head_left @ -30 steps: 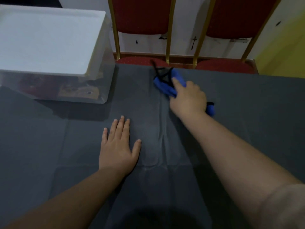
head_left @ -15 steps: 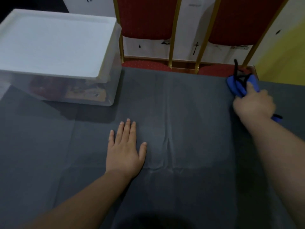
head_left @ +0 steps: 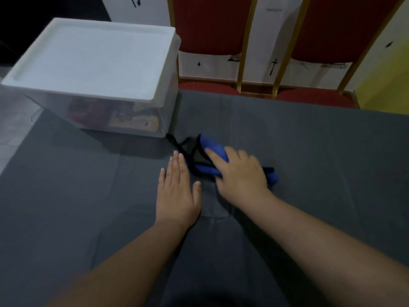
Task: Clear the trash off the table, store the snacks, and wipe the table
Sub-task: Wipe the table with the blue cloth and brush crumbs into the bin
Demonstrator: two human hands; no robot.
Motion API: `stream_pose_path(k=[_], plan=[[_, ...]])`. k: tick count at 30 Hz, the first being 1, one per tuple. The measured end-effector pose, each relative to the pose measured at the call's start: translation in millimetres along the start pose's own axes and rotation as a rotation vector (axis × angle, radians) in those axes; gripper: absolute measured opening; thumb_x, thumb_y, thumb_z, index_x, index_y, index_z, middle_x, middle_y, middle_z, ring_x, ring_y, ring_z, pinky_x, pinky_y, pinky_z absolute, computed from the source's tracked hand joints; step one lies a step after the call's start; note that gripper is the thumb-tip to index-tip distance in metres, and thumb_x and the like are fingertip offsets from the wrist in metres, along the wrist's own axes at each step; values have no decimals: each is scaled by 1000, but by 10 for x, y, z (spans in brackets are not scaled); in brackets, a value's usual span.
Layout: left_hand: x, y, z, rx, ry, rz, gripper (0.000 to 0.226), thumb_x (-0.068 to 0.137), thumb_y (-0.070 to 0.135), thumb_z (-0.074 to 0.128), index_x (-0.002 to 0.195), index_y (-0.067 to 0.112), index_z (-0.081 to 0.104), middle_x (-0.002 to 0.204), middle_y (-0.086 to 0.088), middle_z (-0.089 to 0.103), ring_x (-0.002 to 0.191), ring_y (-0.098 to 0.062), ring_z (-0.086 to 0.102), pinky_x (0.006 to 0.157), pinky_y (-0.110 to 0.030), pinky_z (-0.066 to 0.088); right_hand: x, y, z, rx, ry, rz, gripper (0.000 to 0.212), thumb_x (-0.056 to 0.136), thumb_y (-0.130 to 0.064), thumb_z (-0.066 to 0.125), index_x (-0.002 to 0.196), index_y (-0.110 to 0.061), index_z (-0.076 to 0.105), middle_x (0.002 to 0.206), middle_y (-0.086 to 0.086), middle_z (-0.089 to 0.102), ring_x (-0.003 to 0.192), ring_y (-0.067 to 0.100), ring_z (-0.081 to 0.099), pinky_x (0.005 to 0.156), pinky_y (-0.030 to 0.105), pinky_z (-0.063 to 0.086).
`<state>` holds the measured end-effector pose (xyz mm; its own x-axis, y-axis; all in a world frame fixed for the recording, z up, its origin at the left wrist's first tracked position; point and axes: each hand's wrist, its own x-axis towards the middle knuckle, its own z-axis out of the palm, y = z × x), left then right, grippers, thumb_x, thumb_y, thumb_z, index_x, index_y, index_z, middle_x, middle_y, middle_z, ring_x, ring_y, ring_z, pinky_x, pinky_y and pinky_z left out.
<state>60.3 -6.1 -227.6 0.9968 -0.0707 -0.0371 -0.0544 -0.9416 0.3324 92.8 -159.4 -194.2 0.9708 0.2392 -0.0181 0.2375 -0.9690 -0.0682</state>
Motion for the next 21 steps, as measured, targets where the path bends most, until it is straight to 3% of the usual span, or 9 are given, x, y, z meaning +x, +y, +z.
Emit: stream_pose_path(k=[2, 6, 9, 11, 17, 21], plan=[[-4, -10, 1, -38, 15, 14, 68, 84, 44, -1, 139, 12, -21, 150, 0, -20, 140, -6, -14, 115, -27, -14, -339, 180, 18, -10, 37, 5, 71, 60, -30, 73, 129, -28, 58, 102, 11, 65, 71, 33, 60, 59, 35, 47], [-5, -32, 0, -77, -2, 23, 68, 83, 43, -3, 140, 11, -21, 154, -2, -16, 143, -9, -10, 115, -26, -13, -706, 689, -37, -70, -23, 200, 68, 64, -24, 76, 130, -24, 58, 103, 18, 64, 73, 39, 60, 59, 41, 52], [-13, -46, -7, -141, -5, 28, 69, 86, 39, 1, 146, 8, -12, 158, -5, -7, 146, -11, -4, 116, -23, -9, -549, 856, -161, -69, -62, 507, 62, 86, -32, 56, 144, -31, 36, 123, 16, 53, 98, 38, 53, 74, 42, 48], [-14, -56, -13, -184, -8, 22, 66, 89, 35, 7, 148, 8, -9, 159, -4, -5, 146, -10, -2, 117, -23, -5, -329, 744, -150, -51, -64, 599, 60, 92, -35, 45, 148, -33, 23, 130, 14, 46, 108, 34, 48, 81, 39, 43], [11, -99, -166, -559, -17, -68, 70, 89, 36, 20, 149, 8, -4, 159, -4, 3, 144, -12, 9, 117, -24, 7, -112, -332, -64, 28, -77, 307, 63, 90, -35, 48, 148, -33, 23, 129, 10, 45, 108, 31, 48, 82, 38, 39], [46, -339, -411, -908, 131, -302, 64, 97, 36, 24, 149, 9, -2, 157, -1, 13, 142, -11, 15, 109, -14, 10, -609, -634, -9, 36, -53, 157, 75, 63, -31, 78, 133, -29, 53, 105, 9, 63, 75, 28, 60, 60, 34, 46]])
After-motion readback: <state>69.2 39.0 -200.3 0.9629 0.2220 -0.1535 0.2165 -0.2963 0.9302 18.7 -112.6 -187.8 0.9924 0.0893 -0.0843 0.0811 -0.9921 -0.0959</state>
